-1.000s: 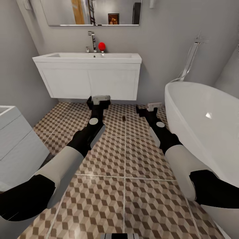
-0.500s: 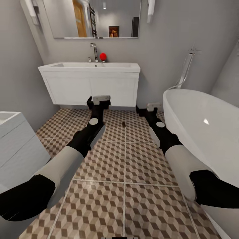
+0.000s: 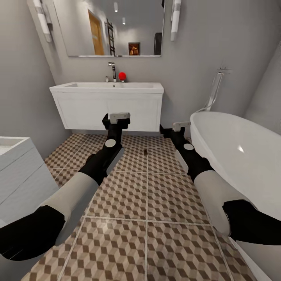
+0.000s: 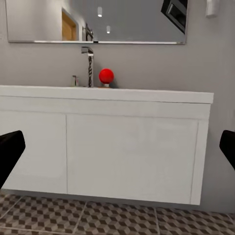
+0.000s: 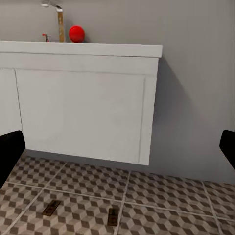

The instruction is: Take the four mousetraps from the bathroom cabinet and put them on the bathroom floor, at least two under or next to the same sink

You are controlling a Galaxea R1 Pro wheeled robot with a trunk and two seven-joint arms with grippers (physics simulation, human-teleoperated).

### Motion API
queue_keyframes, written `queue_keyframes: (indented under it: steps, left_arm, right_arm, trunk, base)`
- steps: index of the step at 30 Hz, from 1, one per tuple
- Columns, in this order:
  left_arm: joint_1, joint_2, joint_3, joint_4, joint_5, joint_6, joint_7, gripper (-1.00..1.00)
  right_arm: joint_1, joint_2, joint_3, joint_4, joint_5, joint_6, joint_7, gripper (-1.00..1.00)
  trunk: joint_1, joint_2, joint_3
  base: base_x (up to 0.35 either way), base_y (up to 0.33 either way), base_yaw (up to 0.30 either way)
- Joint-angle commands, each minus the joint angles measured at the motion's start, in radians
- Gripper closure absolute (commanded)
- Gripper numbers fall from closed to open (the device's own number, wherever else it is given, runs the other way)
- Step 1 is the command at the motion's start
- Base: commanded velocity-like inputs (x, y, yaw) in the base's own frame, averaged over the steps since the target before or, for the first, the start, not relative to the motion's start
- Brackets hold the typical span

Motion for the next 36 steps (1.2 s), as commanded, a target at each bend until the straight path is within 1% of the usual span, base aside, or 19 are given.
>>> queue_keyframes:
  steps: [1,7,19,23,25,28,31,36]
  left_arm:
    - [-0.001,0.001,-0.005,0.001,0.011,-0.006,0.006,-1.0]
    - [-0.001,0.002,-0.006,0.0,0.011,-0.007,0.007,-1.0]
    - [0.0,0.003,-0.006,-0.001,0.009,-0.006,0.014,-1.0]
    - [0.01,0.003,-0.007,-0.003,0.009,-0.007,0.034,-1.0]
    - [0.019,0.003,-0.01,-0.004,0.009,-0.008,0.041,-1.0]
    - [0.028,0.003,-0.03,-0.007,0.009,-0.008,0.046,-1.0]
    - [0.034,0.003,-0.044,-0.007,0.009,-0.008,0.051,-1.0]
    - [0.052,0.004,-0.052,-0.008,0.009,-0.008,0.079,-1.0]
  right_arm:
    - [-0.001,0.0,0.001,0.001,-0.002,-0.004,0.002,-1.0]
    - [-0.001,0.0,0.0,0.002,-0.002,-0.004,0.002,-1.0]
    - [-0.001,0.0,0.001,0.002,-0.003,-0.004,0.002,-1.0]
    - [-0.001,0.0,0.001,0.002,-0.002,-0.004,0.002,-1.0]
    - [-0.001,0.0,0.001,0.004,-0.002,-0.004,0.001,-1.0]
    - [-0.001,-0.001,0.001,0.006,-0.002,-0.003,0.001,-1.0]
    - [-0.001,-0.005,0.001,0.007,-0.002,-0.002,0.001,-1.0]
    - [-0.001,-0.012,0.001,0.018,-0.003,0.0,0.0,-1.0]
  trunk:
    - [0.0,0.0,-0.001]
    - [0.0,0.0,-0.001]
    - [-0.006,0.002,0.046]
    - [-0.006,0.002,0.046]
    - [-0.006,0.002,0.046]
    - [-0.006,0.002,0.046]
    - [-0.006,0.002,0.046]
    - [-0.008,0.004,0.065]
  base:
    - [0.0,0.0,0.0]
    - [0.0,0.0,0.0]
    - [0.0,0.0,0.0]
    - [0.0,0.0,0.0]
    - [0.0,0.0,0.0]
    - [0.0,0.0,0.0]
    - [0.0,0.0,0.0]
    - [0.0,0.0,0.0]
